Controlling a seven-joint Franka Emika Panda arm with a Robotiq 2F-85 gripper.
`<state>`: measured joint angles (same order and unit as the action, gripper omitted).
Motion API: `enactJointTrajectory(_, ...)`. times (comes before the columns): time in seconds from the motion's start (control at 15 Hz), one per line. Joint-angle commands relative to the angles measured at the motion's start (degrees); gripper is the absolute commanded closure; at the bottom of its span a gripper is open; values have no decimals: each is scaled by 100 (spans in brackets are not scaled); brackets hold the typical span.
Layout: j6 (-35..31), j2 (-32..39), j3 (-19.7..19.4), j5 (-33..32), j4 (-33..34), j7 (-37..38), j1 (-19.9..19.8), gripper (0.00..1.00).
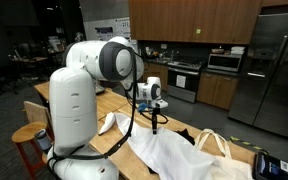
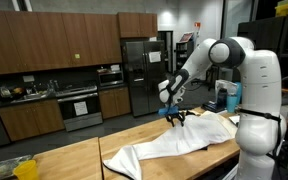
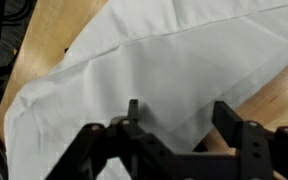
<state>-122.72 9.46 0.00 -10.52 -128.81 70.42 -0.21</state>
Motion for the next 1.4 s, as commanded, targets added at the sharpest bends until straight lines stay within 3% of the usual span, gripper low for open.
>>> enactJointTrajectory(0.0, 190, 90, -127, -61, 161, 134, 136, 56)
enactJointTrajectory(0.4, 326, 113, -149, -58, 211, 242, 205, 99)
enactJointTrajectory(0.93, 859, -198, 187, 283, 684, 192, 561, 99)
enactJointTrajectory(1.33, 1954, -93, 725, 338, 2037, -103, 1087, 99)
